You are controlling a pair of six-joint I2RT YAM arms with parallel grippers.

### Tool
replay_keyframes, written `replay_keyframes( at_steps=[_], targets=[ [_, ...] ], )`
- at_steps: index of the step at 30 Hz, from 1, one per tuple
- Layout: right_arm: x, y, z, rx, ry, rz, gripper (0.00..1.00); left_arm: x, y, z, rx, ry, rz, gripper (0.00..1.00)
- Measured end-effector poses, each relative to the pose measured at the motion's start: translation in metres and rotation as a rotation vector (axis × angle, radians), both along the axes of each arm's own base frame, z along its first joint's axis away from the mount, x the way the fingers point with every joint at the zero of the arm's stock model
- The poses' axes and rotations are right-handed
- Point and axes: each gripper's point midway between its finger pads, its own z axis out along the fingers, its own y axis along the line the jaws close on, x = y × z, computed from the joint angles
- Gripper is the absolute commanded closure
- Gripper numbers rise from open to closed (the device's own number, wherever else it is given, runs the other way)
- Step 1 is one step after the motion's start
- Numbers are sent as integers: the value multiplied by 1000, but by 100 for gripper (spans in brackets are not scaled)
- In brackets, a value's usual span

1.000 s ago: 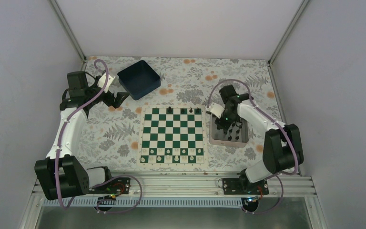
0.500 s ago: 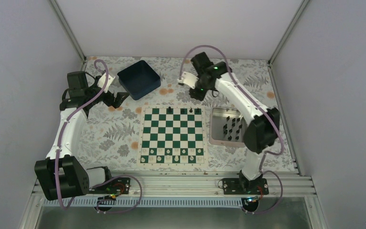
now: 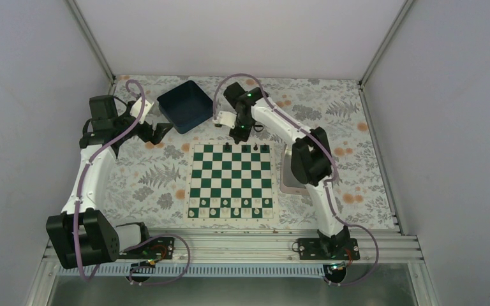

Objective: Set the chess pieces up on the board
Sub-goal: Place the chess piece on the chessboard.

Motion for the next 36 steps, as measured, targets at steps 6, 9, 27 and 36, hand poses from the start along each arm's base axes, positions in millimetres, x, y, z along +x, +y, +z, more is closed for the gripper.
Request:
replay_keyframes(
  at_steps=[6,9,27,36],
  targets=[
    [-1,-1,-22,-31,31,0,92,-1,0,2,1,-8,0,0],
    [1,0,-23,-30,29,-1,92,-1,0,3,1,-8,0,0],
    [3,1,-56,-66,72,-2,91,-1,0,3,2,-10,0,0],
    [2,1,-57,-69,81,-1,92,-1,0,3,2,-10,-1,0]
  ],
)
